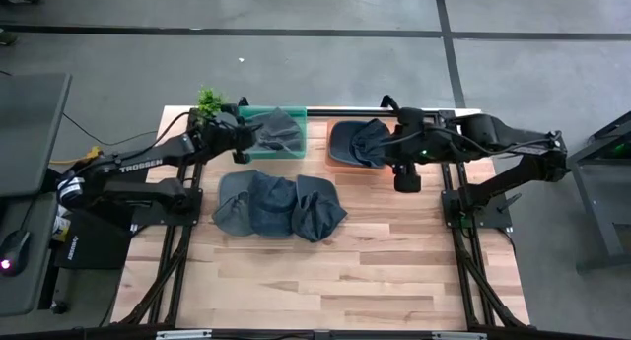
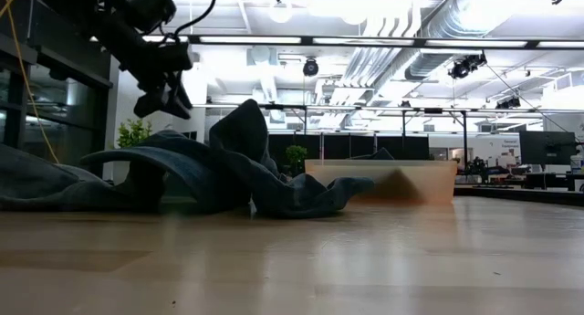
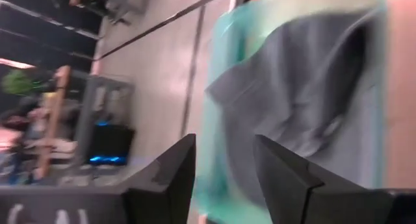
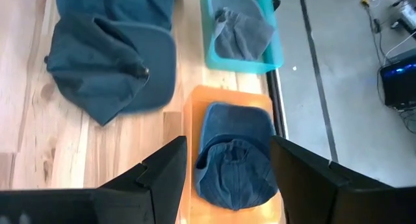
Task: Pick & Place hat
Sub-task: Put the right blue cap into the orange bin
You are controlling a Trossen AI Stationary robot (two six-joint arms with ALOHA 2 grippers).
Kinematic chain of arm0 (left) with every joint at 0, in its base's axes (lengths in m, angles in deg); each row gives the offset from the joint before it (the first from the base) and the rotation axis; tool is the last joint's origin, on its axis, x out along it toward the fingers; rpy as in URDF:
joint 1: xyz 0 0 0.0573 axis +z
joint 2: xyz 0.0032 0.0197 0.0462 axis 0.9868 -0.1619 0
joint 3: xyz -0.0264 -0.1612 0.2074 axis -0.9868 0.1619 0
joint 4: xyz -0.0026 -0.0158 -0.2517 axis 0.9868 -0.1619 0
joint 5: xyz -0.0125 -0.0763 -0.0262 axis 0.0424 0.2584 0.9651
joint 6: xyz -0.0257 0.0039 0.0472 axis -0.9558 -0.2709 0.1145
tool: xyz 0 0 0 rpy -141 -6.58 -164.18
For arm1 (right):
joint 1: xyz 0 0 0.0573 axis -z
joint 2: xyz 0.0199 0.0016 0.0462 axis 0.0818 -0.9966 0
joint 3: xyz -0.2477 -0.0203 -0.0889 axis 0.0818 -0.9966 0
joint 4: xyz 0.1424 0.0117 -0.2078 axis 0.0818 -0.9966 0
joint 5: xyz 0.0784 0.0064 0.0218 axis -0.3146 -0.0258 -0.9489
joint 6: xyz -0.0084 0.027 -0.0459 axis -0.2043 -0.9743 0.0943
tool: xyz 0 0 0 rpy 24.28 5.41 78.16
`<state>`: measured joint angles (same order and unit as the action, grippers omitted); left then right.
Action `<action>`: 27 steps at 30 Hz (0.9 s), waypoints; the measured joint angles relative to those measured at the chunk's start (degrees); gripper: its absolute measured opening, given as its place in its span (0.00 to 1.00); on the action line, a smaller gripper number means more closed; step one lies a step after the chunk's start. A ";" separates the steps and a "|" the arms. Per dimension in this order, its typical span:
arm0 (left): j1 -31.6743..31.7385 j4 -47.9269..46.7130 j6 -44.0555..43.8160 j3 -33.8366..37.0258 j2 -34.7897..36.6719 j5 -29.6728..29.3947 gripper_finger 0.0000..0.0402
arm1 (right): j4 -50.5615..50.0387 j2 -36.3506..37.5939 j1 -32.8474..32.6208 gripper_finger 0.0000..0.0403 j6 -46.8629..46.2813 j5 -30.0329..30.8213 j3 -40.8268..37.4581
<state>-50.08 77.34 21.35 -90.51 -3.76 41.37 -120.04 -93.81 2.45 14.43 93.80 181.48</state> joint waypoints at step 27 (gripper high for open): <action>-36.95 0.20 -43.92 0.02 -1.60 -9.34 0.01 | 49.86 3.27 -4.32 0.53 0.69 -7.76 -38.74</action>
<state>-87.04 77.54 -22.57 -90.49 -5.36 32.03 -70.18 -90.54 -1.87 15.12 86.04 142.74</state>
